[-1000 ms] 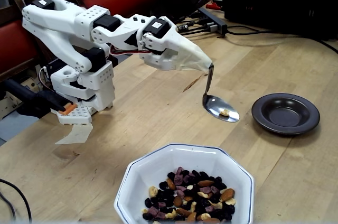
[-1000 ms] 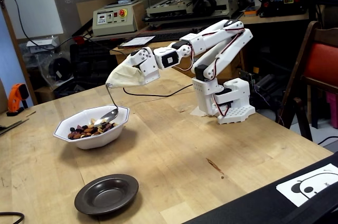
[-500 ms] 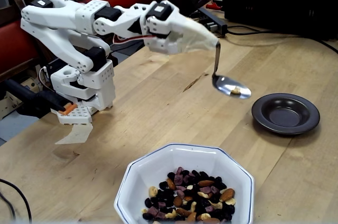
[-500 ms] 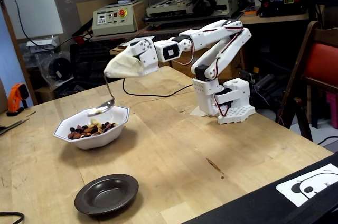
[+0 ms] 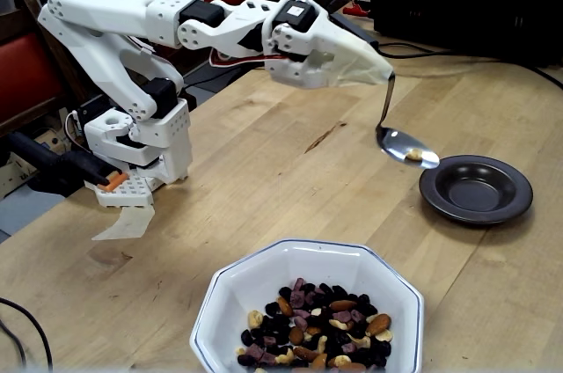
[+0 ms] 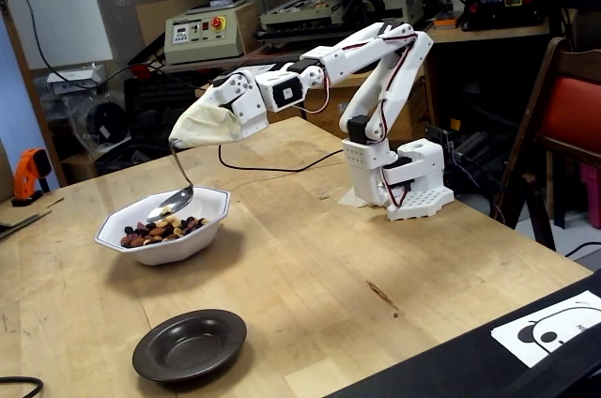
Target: Use spoon to transfer food from the white bowl to brown plate
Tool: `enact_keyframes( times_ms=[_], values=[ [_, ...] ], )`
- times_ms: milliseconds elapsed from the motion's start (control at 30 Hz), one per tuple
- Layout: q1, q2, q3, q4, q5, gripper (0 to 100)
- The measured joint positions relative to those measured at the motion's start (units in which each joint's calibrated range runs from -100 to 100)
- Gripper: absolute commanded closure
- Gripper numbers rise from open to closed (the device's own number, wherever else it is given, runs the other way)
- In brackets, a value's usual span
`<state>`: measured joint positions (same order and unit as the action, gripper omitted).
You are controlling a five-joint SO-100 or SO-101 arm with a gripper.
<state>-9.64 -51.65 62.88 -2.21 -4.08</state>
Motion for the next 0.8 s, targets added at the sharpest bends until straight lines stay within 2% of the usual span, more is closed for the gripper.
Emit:
enact_keyframes(
  times_ms=[800],
  values=[
    [-9.34,2.66,-0.25,0.00,0.00,96]
  ],
)
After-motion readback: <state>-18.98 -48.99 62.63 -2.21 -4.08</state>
